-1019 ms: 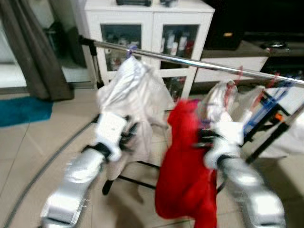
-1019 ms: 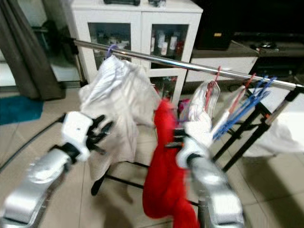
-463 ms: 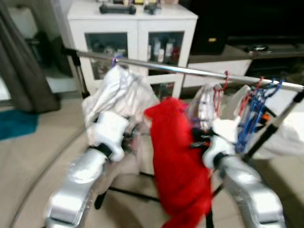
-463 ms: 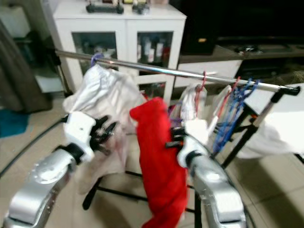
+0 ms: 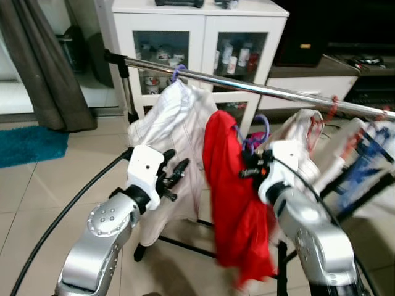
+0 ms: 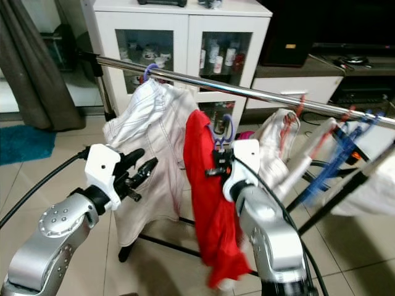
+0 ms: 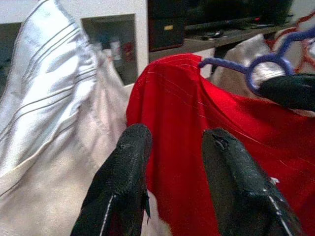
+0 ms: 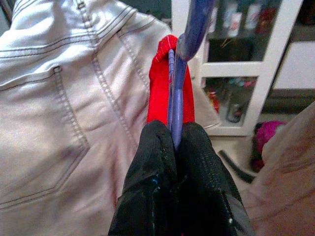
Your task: Hang hanger
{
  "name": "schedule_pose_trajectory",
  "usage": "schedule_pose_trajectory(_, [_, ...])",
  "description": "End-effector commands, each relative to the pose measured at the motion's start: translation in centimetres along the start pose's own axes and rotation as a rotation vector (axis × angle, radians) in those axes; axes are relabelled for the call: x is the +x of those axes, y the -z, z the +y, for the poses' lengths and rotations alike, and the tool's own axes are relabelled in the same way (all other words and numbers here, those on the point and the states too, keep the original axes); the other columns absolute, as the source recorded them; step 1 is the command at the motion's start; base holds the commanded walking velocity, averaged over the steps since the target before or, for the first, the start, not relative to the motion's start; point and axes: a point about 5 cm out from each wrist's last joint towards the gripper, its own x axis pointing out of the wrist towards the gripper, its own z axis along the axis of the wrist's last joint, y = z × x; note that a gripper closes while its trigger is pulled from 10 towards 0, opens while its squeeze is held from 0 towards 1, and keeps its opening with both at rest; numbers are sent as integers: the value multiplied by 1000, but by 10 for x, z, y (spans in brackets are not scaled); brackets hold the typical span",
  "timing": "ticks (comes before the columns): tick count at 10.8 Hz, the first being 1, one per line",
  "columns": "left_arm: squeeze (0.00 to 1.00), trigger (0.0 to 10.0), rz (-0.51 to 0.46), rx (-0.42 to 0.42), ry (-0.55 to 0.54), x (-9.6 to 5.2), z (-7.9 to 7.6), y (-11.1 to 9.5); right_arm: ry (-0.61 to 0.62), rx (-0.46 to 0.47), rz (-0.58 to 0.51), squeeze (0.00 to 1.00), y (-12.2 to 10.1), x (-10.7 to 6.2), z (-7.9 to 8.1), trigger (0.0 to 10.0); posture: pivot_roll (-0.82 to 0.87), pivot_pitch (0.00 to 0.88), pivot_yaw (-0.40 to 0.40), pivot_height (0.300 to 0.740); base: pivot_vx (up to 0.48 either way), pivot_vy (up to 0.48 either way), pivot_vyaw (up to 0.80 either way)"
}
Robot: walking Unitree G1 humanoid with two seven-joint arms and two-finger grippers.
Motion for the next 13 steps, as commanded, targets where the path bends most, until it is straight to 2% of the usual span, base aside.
schedule_pose_trajectory(1, [1000, 10000, -13, 5, 24, 2, -3, -4, 18, -20, -67, 0, -15, 3, -5, 10000, 39, 7, -49, 740, 0, 0, 0])
schedule_pose_trajectory(4, [1000, 10000, -34, -1, 78, 4, -8, -9, 79, -53, -110, 0, -36, 16, -19, 10000, 40, 0, -57, 740, 0, 0, 0])
schedule_pose_trajectory(6, [1000, 10000, -37, 15, 94, 5, -11, -10, 189, -57, -99, 0, -43, 28, -34, 10000, 41, 0, -63, 740, 0, 0, 0])
schedule_pose_trajectory(7, [976, 10000, -45, 29, 134, 7, -15, -14, 260, -66, -49, 0, -43, 37, -45, 10000, 40, 0, -65, 740, 0, 0, 0])
schedule_pose_trajectory(8, [733, 10000, -59, 25, 178, 8, -21, -20, 306, -59, -20, 0, -44, 43, -53, 10000, 41, 0, -67, 740, 0, 0, 0])
schedule_pose_trajectory(9, [67, 10000, -78, 12, 213, 8, -26, -25, 330, -49, -18, 0, -46, 47, -58, 10000, 41, 0, -68, 740, 0, 0, 0])
schedule_pose_trajectory(10, [0, 10000, -93, 8, 267, 8, -33, -31, 389, -54, 9, 0, -49, 53, -71, 10000, 42, 0, -70, 740, 0, 0, 0])
schedule_pose_trajectory(11, [0, 10000, -91, 16, 283, 7, -36, -31, 448, -50, 34, 0, -50, 55, -83, 10000, 44, 0, -74, 740, 0, 0, 0])
schedule_pose_trajectory(13, [0, 10000, -80, 9, 284, 7, -37, -31, 494, -4, 68, 0, -42, 54, -98, 10000, 46, 0, -84, 740, 0, 0, 0])
